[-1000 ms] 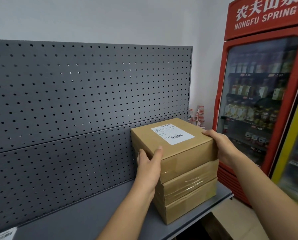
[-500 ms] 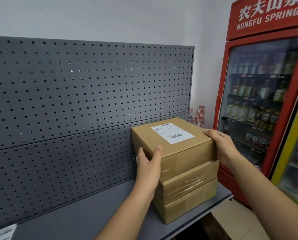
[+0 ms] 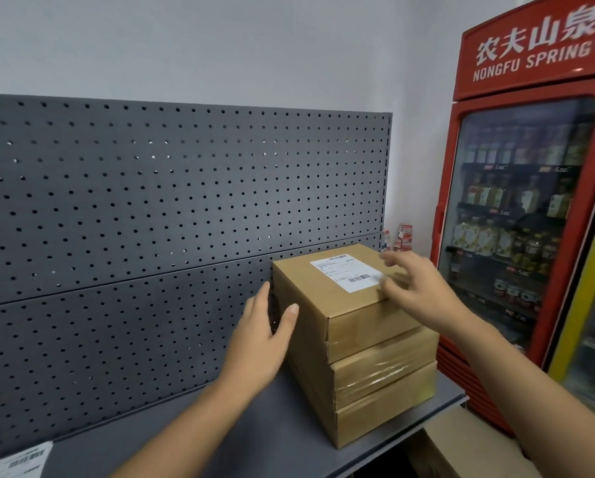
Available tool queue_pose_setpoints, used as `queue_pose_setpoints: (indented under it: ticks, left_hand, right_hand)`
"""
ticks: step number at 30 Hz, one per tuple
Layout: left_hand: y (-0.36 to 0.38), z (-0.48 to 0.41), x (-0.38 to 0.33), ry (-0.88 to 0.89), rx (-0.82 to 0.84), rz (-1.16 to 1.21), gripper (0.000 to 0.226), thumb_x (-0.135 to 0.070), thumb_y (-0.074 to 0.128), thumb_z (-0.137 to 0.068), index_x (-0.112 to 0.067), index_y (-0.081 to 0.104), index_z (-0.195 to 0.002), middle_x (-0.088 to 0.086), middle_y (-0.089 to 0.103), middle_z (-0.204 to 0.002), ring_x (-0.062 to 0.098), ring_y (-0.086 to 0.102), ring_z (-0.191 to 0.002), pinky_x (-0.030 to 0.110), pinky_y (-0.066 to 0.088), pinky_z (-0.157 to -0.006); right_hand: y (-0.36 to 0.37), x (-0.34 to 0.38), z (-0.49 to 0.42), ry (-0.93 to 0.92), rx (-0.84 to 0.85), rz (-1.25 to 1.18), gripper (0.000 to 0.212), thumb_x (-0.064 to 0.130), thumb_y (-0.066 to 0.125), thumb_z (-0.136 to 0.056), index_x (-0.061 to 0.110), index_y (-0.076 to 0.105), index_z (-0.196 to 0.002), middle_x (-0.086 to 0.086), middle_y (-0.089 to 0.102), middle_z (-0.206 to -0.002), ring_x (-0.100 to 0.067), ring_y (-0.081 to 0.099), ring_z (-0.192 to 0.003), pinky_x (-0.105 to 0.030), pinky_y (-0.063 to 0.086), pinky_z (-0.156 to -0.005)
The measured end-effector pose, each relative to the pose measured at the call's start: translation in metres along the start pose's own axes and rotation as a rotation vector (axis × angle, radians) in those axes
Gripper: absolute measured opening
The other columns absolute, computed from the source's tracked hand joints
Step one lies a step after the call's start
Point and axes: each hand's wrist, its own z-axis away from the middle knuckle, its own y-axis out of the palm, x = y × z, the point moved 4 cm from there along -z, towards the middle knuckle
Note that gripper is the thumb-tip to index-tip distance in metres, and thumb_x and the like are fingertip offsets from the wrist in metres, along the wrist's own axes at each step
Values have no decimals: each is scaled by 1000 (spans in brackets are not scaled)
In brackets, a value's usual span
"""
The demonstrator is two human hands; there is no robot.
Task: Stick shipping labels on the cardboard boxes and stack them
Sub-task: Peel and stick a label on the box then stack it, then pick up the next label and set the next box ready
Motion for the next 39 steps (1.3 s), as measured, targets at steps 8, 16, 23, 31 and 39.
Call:
queue_pose_setpoints:
  ticks: [8,16,23,31,39]
  left_hand:
    - [-67,41,36,78,-111,-382,48,-49,50,-100,-31,49,-145,-18,50,-141,10,50,-128,37,44,-109]
    - [-125,88,89,20,-128,-567,51,-51,47,-99,-31,47,-145,-19,49,-142,8,46,-131,31,39,-112]
    - [-167,122,128,-20,-151,-673,58,-56,37,-92,-30,52,-142,-15,53,-140,12,48,-133,32,39,-111]
    - [-217,163,177,-56,-177,-738,49,-51,48,-93,-27,59,-134,-11,59,-132,14,55,-125,32,45,-107]
    - [-278,203,221,-70,-218,-789,44,-49,51,-92,-30,61,-131,-17,60,-126,9,56,-120,29,45,-106]
  right_hand:
    - [31,85,27,-240,28,127,41,45,53,-96,29,60,-133,15,60,-124,-11,48,-121,-34,40,-101]
    - [95,158,57,-451,31,127,39,39,56,-92,22,65,-126,11,64,-118,-15,55,-118,-38,43,-105]
    - [167,197,83,-504,132,198,47,46,52,-91,22,64,-130,9,65,-116,-19,55,-115,-35,37,-106]
    - [232,246,107,-476,289,113,50,49,49,-92,21,62,-132,13,61,-113,-14,52,-109,-28,43,-94]
    - [287,301,134,-433,440,-54,56,55,37,-90,30,52,-138,22,51,-120,-5,47,-112,-26,49,-88]
